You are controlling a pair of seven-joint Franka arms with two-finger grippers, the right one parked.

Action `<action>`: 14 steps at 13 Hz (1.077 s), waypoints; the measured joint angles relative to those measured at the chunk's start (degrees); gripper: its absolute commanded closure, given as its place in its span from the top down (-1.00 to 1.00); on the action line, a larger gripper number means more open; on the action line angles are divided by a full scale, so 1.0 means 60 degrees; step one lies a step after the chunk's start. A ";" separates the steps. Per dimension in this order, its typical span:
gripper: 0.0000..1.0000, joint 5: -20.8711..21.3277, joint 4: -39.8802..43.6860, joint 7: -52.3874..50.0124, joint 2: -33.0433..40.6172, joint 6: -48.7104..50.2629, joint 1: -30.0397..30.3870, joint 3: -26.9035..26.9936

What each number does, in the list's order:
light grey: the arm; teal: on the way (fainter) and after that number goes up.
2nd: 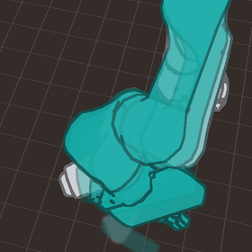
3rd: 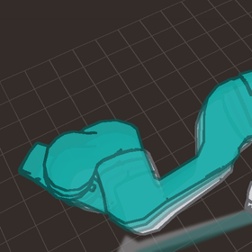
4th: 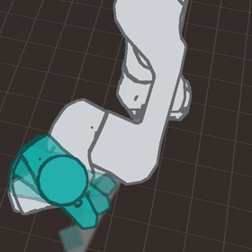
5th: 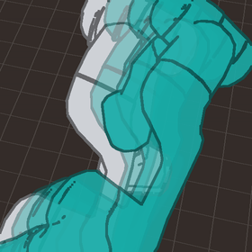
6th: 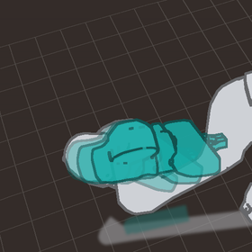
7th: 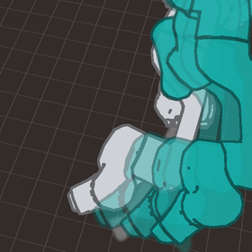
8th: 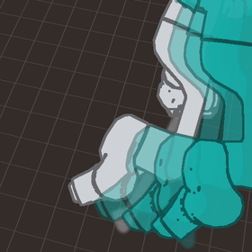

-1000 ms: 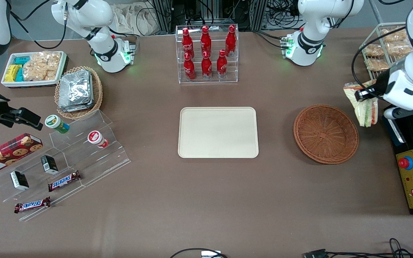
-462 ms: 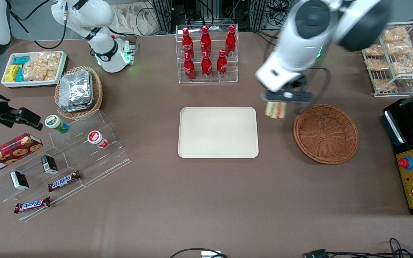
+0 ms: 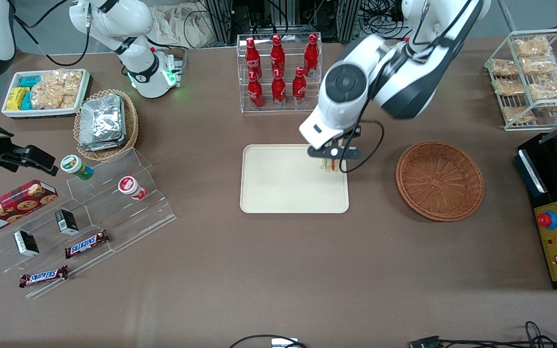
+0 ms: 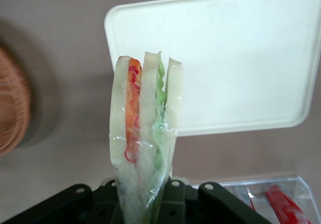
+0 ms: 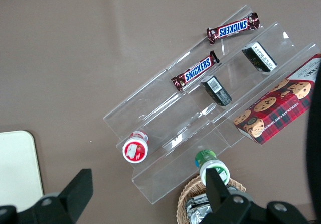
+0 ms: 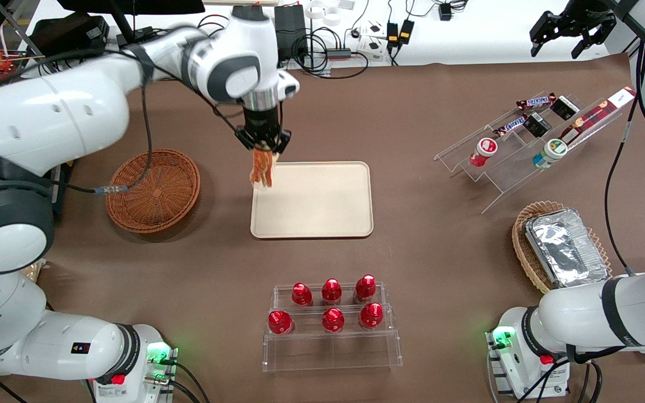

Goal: Place sandwich from basket to tray
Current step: 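Carry the held sandwich over the cream tray with the left gripper, then lower the sandwich onto the tray and open the left gripper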

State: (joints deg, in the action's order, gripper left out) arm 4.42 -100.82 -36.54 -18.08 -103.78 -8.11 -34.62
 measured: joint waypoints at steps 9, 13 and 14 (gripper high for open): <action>-0.50 0.2109 -0.1481 -0.2241 -0.2313 -0.3261 0.0041 0.0054; 1.00 0.2232 -0.1469 -0.2318 -0.2466 -0.3379 0.0092 0.0122; 1.00 0.2233 -0.1448 -0.2334 -0.2465 -0.3379 0.0110 0.0121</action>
State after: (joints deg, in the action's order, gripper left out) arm 17.82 -109.51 -50.54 -32.87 -124.06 -7.45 -33.89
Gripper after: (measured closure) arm 0.454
